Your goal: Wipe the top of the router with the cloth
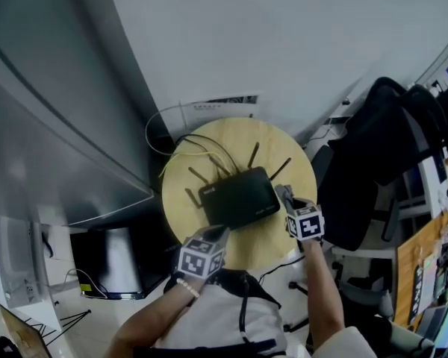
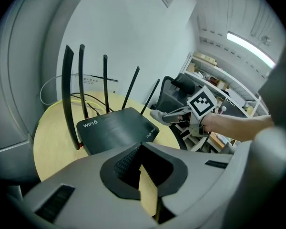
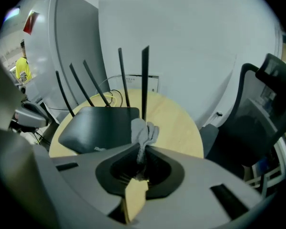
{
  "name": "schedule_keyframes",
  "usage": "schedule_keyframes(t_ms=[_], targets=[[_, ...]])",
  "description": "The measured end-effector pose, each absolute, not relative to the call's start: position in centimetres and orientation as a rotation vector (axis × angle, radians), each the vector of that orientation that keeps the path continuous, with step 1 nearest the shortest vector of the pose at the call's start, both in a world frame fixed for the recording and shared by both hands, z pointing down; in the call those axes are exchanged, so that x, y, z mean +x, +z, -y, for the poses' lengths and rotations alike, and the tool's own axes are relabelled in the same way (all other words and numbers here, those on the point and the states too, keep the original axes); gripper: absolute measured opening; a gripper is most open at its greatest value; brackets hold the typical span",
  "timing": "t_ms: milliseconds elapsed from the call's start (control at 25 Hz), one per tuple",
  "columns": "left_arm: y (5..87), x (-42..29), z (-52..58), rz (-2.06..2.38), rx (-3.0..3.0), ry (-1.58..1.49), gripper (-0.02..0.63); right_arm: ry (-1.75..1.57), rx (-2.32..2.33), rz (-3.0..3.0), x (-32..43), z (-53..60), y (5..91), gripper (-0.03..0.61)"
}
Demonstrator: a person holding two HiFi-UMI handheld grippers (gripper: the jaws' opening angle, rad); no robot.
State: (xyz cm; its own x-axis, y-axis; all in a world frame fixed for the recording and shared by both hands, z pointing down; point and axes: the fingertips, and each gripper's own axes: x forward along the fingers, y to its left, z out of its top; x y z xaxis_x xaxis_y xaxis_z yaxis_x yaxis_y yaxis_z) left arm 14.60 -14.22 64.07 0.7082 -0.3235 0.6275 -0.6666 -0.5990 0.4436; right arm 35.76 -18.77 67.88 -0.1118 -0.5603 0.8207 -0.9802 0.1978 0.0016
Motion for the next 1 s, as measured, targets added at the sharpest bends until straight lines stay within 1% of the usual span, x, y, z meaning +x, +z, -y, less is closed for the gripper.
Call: schedule_keyframes(t_ms=[200,360,560,1000], targets=[[64.3,15.3,15.2,0.751,2.222,0.660,-0.003,0.708,1.291,1.741,37.1,21.1,70.9,0.034],[64.6,14.7,15.7,0.769,2.202,0.666,-0.003,0.754,1.181,1.754,36.6,22.2,73.4,0.034],[64.9,13.7,16.1,0.796,2.173,0.667,-0.003,0.816,1.100,1.812,35.6,23.3,74.3,0.034],[65.2,13.6,14.8,0.770,2.175,0.685,-0.003,0.794,1.013,1.848,35.5,18.3,73.7,0.034]])
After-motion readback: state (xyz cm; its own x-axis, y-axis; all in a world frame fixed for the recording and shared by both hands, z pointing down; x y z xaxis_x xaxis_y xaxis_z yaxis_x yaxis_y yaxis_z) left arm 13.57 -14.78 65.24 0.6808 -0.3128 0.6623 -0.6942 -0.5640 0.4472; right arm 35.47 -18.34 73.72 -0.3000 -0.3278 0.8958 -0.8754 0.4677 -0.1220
